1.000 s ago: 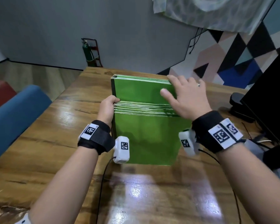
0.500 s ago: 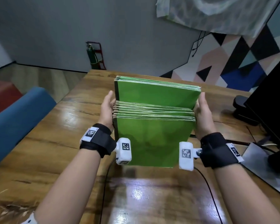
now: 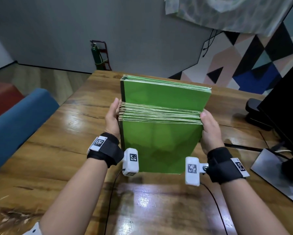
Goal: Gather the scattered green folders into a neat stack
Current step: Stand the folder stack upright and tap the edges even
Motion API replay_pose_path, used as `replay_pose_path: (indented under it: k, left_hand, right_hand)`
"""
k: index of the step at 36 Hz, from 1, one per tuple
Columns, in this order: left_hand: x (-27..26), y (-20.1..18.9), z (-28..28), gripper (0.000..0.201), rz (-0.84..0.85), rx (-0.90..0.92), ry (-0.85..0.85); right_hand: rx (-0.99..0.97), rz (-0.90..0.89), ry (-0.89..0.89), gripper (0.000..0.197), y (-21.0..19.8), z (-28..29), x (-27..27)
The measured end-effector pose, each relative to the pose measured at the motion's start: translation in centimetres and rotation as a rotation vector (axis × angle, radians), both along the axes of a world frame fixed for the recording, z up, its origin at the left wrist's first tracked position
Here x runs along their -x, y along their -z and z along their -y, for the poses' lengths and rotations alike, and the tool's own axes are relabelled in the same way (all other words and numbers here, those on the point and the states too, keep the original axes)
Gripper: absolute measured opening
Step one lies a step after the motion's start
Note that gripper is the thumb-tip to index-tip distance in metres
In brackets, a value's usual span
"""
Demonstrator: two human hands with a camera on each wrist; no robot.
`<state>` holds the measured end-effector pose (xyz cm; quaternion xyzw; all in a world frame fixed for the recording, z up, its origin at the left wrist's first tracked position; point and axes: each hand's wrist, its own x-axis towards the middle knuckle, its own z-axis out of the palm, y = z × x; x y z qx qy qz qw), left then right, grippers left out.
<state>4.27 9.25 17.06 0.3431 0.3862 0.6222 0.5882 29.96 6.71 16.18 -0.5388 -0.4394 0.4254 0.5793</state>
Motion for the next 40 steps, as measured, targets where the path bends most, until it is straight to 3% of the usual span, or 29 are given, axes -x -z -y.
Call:
replay_pose_path:
  k: [4, 8, 10, 12, 14, 16, 19, 23, 29, 31, 33, 40]
  left_hand:
    - [-0.2, 0.8, 0.3, 0.074, -0.104, 0.04, -0.042]
    - [-0.1, 0.8, 0.1, 0.075, -0.112, 0.078, -0.048]
    - [0.3, 1.1, -0.2, 0.078, -0.141, 0.075, -0.035]
    - [0.4, 1.2, -0.3, 0.084, -0.132, 0.098, -0.038]
    - [0.4, 1.1, -0.3, 0.076, -0.11, 0.107, -0.039]
    - [0.5, 0.9, -0.4, 0.057, -0.075, 0.115, -0.043]
    - [0.7, 0.6, -0.8, 0.042, -0.009, 0.12, -0.004]
    - [0.8, 0.5, -0.8, 0.03, -0.095, 0.097, -0.001]
    - [0.9, 1.1, -1.6, 0.047, -0.148, 0.11, 0.001]
    - [1.2, 1.6, -2.3, 0.031, -0.172, 0.114, -0.009]
    - [1.0, 1.3, -2.2, 0.015, -0.179, 0.117, -0.019]
    - [0.8, 0.2, -2.6, 0.027, -0.241, 0.09, 0.044]
  right_hand:
    - [0.07, 0.003, 0.004, 0.054, -0.9, -0.1, -0.1]
    - [0.108, -0.132, -0.071, 0.047, -0.5, -0.7, -0.3]
    - [0.096, -0.127, -0.08, 0.024, -0.5, -0.9, -0.2]
    - [0.098, -0.129, -0.045, 0.027, -0.1, -1.2, -0.3]
    - [0.081, -0.133, -0.024, 0.033, 0.1, -1.1, 0.0]
    - [0.062, -0.143, 0.005, 0.038, 0.3, -1.2, 0.2]
    - [0.049, -0.168, 0.034, 0.028, 0.4, -1.0, 0.9]
    - [0.006, -0.103, 0.106, 0.027, 0.7, -0.7, 1.8]
    - [0.016, -0.05, 0.161, 0.012, 0.2, -1.1, 1.9]
    - [0.051, -0.052, 0.166, 0.007, 0.0, -1.2, 1.9]
    - [0.054, -0.032, 0.171, 0.008, -0.1, -1.3, 1.7]
    - [0.073, -0.051, 0.118, 0.032, -0.5, -1.2, 1.7]
